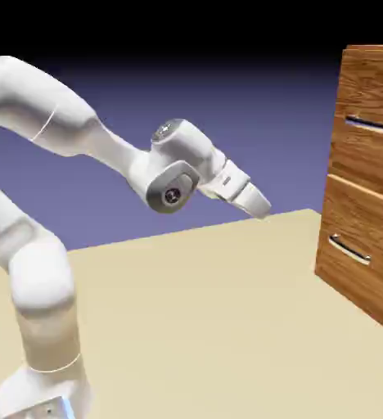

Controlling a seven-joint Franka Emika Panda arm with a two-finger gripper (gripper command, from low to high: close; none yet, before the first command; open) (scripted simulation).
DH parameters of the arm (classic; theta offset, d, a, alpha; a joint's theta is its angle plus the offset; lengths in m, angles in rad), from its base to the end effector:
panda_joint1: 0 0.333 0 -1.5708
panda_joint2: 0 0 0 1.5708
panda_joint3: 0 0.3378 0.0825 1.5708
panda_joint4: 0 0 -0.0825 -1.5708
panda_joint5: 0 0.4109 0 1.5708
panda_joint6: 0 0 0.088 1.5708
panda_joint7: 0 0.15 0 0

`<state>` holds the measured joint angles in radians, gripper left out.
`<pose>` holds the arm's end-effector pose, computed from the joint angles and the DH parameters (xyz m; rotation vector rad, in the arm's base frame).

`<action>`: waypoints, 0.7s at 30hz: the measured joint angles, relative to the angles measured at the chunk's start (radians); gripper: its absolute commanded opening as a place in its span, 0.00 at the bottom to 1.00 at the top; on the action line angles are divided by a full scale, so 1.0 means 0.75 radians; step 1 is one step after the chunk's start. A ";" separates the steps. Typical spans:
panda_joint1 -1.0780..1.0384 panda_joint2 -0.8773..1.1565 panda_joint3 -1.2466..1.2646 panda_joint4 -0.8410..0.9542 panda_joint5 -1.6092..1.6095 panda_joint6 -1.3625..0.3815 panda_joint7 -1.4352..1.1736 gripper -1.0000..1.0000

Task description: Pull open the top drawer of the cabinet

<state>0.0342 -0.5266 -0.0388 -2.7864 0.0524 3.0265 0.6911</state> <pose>0.4386 -0.0051 0.4217 -2.4845 0.9750 -0.9902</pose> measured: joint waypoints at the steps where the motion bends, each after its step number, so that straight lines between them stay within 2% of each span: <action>1: 0.025 0.048 -0.043 0.026 0.058 -0.012 -0.055 0.50; 21: 0.515 1.008 -0.900 0.549 1.218 -0.244 -1.158 0.50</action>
<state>0.4201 0.2296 -0.7139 -2.3746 0.9657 2.8434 -0.1775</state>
